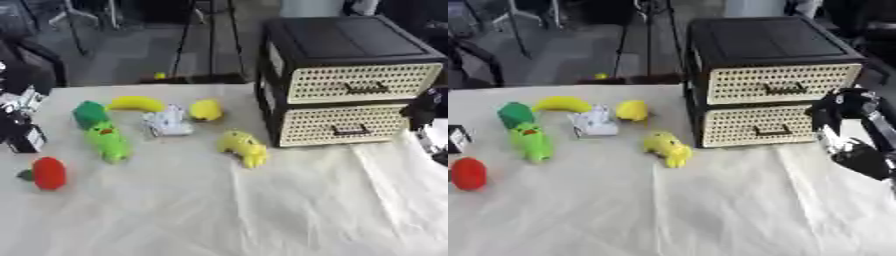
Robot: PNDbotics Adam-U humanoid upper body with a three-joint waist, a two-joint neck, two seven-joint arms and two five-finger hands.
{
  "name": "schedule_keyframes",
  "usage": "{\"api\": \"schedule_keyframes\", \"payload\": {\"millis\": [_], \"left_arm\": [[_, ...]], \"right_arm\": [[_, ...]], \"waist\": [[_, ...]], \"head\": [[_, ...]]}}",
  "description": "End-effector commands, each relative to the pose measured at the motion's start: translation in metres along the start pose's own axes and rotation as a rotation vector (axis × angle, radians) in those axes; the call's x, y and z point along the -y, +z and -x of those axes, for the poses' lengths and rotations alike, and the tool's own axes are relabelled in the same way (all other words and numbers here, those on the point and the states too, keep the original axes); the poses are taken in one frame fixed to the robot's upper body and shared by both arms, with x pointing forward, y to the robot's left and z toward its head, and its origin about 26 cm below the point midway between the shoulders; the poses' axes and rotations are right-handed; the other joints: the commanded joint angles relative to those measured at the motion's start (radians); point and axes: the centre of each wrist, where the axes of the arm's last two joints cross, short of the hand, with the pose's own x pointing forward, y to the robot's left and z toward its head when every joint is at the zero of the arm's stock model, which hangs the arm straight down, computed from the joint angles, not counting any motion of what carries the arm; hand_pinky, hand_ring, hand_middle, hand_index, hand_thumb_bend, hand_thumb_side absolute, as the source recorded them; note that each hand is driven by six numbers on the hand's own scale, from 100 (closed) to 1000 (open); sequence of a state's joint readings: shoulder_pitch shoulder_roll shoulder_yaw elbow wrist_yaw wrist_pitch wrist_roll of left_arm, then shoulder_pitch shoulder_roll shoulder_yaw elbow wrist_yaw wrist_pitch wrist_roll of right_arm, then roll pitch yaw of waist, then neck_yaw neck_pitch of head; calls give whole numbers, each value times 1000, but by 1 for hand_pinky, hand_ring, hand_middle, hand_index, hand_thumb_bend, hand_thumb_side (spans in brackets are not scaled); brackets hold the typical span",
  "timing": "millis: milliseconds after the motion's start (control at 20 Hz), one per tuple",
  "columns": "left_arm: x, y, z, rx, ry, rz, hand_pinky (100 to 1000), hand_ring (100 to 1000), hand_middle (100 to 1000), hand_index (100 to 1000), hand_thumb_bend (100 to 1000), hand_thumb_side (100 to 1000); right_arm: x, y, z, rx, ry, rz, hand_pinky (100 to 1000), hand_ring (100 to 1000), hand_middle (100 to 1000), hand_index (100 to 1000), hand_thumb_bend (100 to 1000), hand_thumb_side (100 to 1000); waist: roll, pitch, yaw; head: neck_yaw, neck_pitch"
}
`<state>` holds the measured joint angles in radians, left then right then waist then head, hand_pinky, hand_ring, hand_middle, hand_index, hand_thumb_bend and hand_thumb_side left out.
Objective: Pick up objects from table and place into drawer.
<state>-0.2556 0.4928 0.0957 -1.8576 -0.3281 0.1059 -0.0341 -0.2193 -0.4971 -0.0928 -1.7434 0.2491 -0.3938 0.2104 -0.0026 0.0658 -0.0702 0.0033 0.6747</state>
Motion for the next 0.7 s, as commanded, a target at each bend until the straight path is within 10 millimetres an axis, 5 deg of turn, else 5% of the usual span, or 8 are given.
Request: {"api": "schedule_keyframes", "payload": {"millis": [50,300,400,500,700], "left_arm": [[-10,-2,-5,23,-27,-20,653,609,584,708,478,767],[-10,-2,-5,21,-26,-20,653,608,584,708,478,768],[-10,-2,-5,20,-26,-20,653,608,584,708,478,768],[-10,-2,-5,20,-26,-21,653,608,584,708,478,768],[-9,-2,-5,20,-26,-19,653,607,583,708,477,769]], "right_arm": [[12,-5,-5,21,36,5,193,332,434,621,100,607],[11,-5,-5,19,36,-1,100,223,328,616,100,602],[11,-5,-4,17,35,-7,100,104,226,608,100,601],[12,-5,-4,12,39,-14,100,100,115,592,100,605],[16,-9,0,-10,75,-41,100,100,100,577,100,640]], "waist": [[-1,-10,-1],[-1,-10,0],[-1,-9,0],[-1,-9,0],[-1,-10,2]], "head": [[-1,-8],[-1,-7],[-1,-6],[-1,-6],[-2,-5]]}}
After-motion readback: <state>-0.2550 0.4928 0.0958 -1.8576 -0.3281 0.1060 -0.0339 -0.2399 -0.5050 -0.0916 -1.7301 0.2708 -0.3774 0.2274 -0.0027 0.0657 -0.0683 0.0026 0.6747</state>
